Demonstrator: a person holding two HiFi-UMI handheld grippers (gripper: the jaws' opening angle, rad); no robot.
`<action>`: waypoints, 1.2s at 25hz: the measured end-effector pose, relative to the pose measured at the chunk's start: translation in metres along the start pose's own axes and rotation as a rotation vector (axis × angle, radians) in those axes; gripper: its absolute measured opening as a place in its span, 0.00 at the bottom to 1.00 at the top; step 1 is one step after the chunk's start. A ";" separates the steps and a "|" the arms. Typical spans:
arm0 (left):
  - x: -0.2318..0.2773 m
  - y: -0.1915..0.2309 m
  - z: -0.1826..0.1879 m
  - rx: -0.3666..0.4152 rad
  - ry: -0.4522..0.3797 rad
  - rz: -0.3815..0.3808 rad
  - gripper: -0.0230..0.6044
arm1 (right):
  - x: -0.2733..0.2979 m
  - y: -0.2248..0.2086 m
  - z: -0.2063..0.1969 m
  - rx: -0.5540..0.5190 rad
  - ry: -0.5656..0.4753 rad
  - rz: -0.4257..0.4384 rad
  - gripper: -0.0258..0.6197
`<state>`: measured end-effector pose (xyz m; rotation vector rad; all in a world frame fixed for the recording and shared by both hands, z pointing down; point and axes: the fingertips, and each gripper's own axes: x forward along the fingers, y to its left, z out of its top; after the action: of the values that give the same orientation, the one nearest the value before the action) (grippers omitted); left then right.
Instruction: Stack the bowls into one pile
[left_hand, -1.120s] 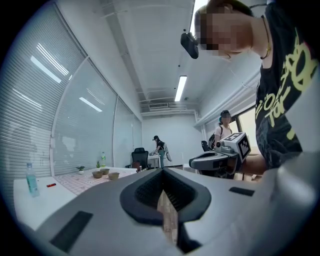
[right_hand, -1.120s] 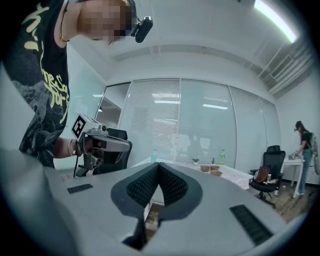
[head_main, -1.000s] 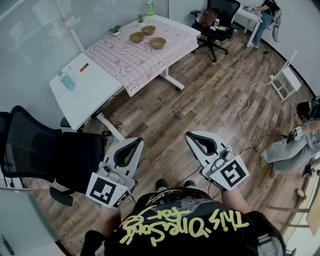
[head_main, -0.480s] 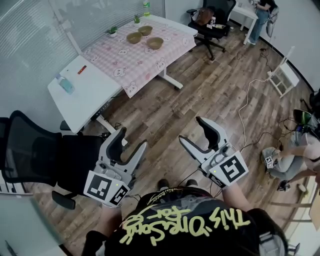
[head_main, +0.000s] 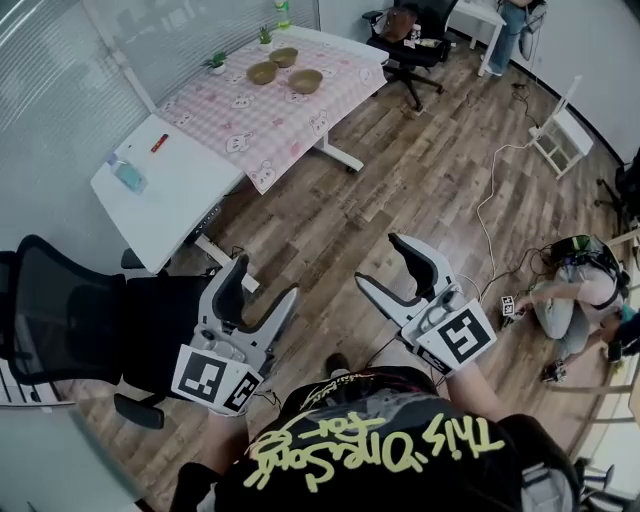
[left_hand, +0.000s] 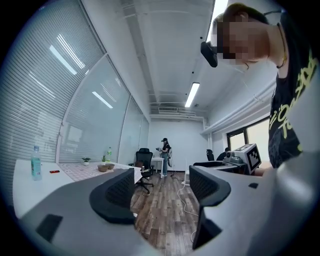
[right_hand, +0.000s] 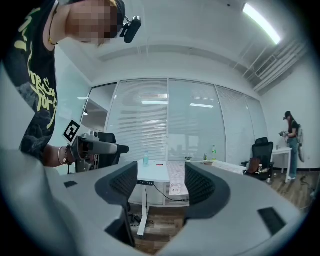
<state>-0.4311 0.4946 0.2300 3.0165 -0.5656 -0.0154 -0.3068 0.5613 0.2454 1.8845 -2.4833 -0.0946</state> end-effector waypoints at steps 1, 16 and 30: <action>0.000 0.001 -0.002 0.001 0.004 -0.007 0.58 | 0.000 0.002 -0.001 0.001 0.003 -0.003 0.47; 0.019 0.011 -0.006 -0.022 0.014 -0.038 0.58 | 0.017 0.000 -0.011 0.016 0.050 0.016 0.47; 0.097 0.038 -0.004 -0.005 0.018 -0.016 0.58 | 0.059 -0.072 -0.030 0.050 0.045 0.078 0.47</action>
<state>-0.3539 0.4245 0.2375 3.0130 -0.5397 0.0088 -0.2519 0.4838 0.2697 1.7843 -2.5487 0.0118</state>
